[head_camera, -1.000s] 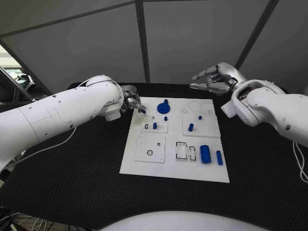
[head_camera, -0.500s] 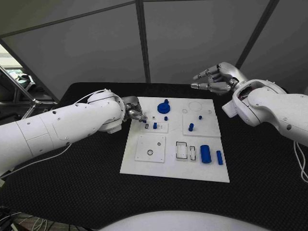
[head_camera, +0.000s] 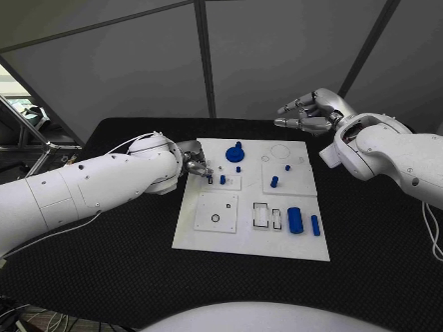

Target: Assemble the parts on the task board

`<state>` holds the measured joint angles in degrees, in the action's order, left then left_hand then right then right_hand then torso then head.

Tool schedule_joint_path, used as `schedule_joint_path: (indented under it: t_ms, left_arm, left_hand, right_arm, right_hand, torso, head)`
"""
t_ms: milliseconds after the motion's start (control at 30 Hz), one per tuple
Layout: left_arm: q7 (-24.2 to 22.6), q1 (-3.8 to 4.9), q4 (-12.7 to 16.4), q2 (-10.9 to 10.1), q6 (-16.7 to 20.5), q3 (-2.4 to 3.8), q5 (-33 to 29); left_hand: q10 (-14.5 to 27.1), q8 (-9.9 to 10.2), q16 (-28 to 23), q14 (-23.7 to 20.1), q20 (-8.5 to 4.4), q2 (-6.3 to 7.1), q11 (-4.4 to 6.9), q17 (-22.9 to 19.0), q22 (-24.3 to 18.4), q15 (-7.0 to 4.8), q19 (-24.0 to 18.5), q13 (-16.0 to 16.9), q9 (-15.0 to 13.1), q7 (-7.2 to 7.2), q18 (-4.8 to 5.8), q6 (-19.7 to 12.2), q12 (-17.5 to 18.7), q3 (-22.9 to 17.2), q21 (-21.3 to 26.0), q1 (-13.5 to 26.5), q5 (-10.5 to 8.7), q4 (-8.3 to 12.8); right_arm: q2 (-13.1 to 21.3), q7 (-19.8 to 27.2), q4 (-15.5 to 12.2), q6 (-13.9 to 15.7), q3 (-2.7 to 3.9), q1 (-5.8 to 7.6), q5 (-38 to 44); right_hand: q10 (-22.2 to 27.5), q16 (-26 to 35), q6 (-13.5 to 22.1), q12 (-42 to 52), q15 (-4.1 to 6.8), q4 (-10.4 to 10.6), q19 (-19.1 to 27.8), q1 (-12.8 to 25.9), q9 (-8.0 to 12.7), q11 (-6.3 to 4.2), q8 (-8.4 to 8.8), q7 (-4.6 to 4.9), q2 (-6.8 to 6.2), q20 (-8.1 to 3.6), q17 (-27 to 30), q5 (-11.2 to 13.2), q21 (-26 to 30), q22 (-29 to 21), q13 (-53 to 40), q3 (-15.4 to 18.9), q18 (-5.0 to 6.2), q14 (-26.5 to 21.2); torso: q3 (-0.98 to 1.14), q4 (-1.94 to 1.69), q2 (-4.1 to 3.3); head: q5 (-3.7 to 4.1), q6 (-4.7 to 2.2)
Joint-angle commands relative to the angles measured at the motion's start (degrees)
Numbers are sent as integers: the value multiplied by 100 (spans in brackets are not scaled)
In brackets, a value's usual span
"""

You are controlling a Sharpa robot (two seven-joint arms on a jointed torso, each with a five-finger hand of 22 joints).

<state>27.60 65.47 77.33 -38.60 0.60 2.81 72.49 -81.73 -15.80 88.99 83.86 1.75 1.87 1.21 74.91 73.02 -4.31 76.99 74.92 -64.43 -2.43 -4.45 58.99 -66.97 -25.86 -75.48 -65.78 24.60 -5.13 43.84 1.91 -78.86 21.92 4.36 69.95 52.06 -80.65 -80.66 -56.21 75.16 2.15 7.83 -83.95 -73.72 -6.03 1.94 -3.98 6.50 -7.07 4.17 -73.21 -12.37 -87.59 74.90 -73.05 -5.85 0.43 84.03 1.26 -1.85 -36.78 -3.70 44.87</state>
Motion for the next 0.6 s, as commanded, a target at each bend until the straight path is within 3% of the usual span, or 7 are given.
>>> schedule_joint_path:
  t_ms: [33,600]
  left_arm:
    - [110,1,14,10,-108,0,96]
    - [131,-8,27,40,-405,-10,97]
  left_hand:
    - [-12,-28,20,587,6,-25,42,1422,0,-44,25,396,3,7,-30,62,40,-987,-16,51,31,945]
    - [-25,-25,31,591,1,-7,46,1434,-7,-47,20,385,14,12,-32,82,44,-1000,-6,59,52,961]
  right_arm:
    - [0,40,-6,-24,4,12,-13]
    - [-26,49,14,-37,4,11,-15]
  right_hand:
    - [-3,14,-38,8,45,-14,-360,-4,-6,-25,22,-2,69,-36,-3,-38,31,1115,-4,7,63,254]
    - [-6,11,-39,12,45,-18,-363,-4,-7,-25,22,-2,75,-36,-7,-45,28,1120,-8,8,62,255]
  torso:
    - [0,2,0]
    - [0,0,2]
  head:
    - [-2,12]
    - [-5,52]
